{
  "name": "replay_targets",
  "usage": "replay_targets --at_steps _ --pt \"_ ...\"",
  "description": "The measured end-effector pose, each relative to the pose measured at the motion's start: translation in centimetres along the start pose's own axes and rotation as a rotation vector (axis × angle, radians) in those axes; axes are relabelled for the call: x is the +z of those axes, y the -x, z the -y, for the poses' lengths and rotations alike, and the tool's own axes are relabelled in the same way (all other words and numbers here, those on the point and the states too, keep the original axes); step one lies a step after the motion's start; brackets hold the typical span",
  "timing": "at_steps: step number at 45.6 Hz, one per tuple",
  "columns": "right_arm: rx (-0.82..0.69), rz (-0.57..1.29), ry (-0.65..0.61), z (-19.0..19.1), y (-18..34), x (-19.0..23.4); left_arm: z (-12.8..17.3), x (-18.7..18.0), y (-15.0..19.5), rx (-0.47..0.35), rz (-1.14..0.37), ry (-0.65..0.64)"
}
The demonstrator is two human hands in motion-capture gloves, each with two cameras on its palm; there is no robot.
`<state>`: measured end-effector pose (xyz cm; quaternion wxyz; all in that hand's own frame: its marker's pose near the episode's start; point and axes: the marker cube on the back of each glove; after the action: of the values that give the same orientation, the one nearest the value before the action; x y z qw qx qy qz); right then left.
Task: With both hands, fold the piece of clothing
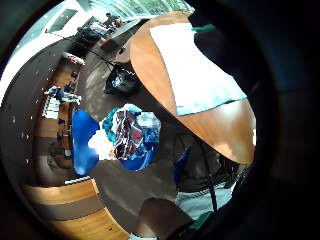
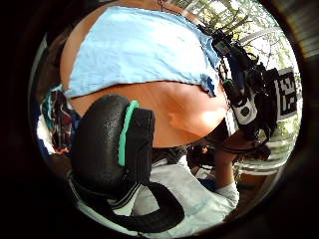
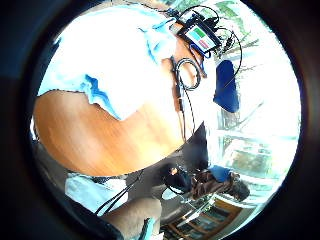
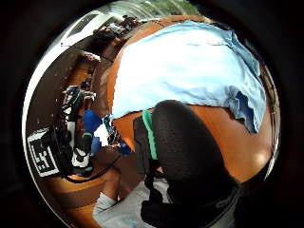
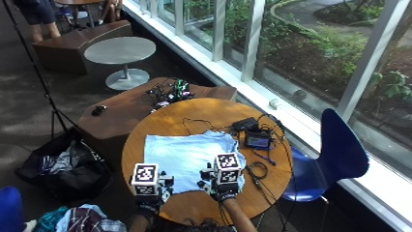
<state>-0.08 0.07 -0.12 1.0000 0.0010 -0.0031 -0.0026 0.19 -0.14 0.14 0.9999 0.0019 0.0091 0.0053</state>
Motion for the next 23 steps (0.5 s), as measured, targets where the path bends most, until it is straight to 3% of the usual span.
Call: replay_targets --at_steps 23 --pt "-0.009 0.0 -0.013 0.0 -0.2 -0.6 0.4 0.8 -0.6 0.044 -0.032 0.027"
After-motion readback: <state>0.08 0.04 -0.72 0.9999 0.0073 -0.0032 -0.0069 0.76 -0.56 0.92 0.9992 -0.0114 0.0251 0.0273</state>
